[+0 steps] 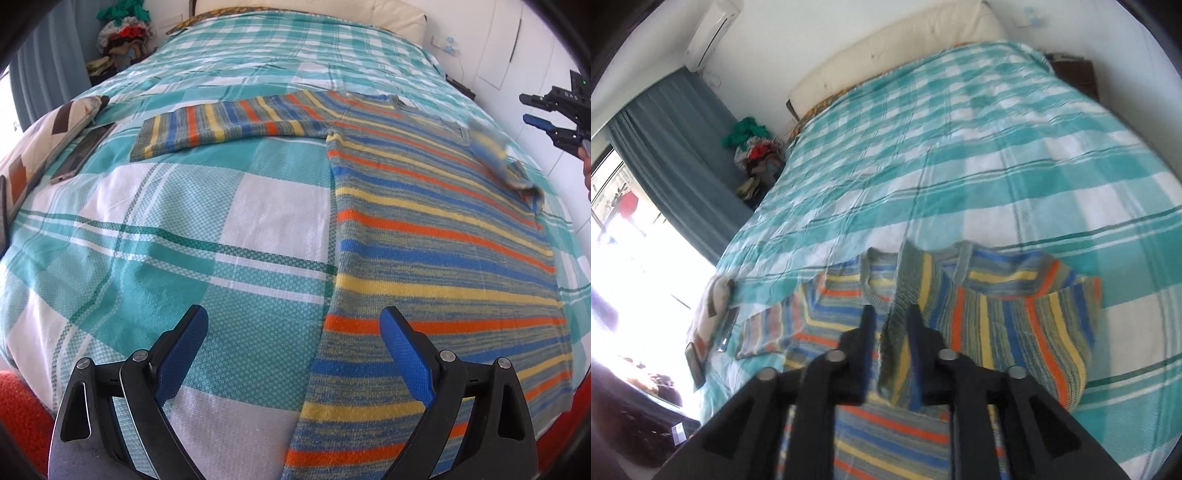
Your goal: Fold small clothes
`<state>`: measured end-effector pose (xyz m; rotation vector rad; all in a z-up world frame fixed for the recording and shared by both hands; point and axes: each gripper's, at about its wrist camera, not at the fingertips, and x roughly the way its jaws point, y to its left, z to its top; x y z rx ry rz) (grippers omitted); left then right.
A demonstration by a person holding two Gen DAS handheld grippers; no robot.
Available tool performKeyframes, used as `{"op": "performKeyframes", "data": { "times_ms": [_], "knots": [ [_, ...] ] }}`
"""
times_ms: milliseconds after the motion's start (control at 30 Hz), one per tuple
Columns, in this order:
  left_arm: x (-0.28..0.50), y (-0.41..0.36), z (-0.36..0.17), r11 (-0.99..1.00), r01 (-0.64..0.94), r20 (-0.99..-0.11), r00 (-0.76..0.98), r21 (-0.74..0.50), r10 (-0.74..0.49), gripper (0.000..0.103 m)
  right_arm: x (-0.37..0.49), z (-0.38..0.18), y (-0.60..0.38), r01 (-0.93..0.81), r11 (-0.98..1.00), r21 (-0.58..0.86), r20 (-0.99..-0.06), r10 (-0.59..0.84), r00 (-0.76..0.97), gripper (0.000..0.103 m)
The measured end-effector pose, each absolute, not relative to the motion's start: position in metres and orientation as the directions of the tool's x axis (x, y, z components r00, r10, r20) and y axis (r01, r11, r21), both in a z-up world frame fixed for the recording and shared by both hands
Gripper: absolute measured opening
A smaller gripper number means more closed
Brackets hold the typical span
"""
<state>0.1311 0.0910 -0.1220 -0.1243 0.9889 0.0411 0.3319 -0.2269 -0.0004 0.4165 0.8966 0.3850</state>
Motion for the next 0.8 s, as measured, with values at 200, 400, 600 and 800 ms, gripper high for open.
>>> {"op": "performKeyframes", "data": {
  "times_ms": [200, 400, 600, 800],
  "knots": [
    [0.135, 0.097, -0.120, 0.987, -0.107, -0.831, 0.555, -0.121, -0.042, 0.095, 0.327, 0.003, -0.268, -0.097, 0.876, 0.473, -0.676, 0.431, 0.598, 0.042],
    [0.137, 0.087, -0.126, 0.992, -0.085, -0.837, 0.546, -0.092, -0.030, 0.095, 0.318, -0.045, -0.306, 0.022, 0.895, 0.445, -0.773, 0.372, 0.514, 0.042],
    [0.140, 0.076, -0.130, 0.996, -0.062, -0.839, 0.544, -0.068, -0.024, 0.095, 0.314, -0.053, -0.224, -0.207, 0.937, 0.282, -0.811, 0.348, 0.470, 0.042],
    [0.143, 0.071, -0.135, 0.997, -0.049, -0.848, 0.529, -0.055, -0.021, 0.095, 0.342, -0.085, -0.120, -0.293, 0.948, 0.123, -0.868, 0.246, 0.432, 0.042]
  ]
}}
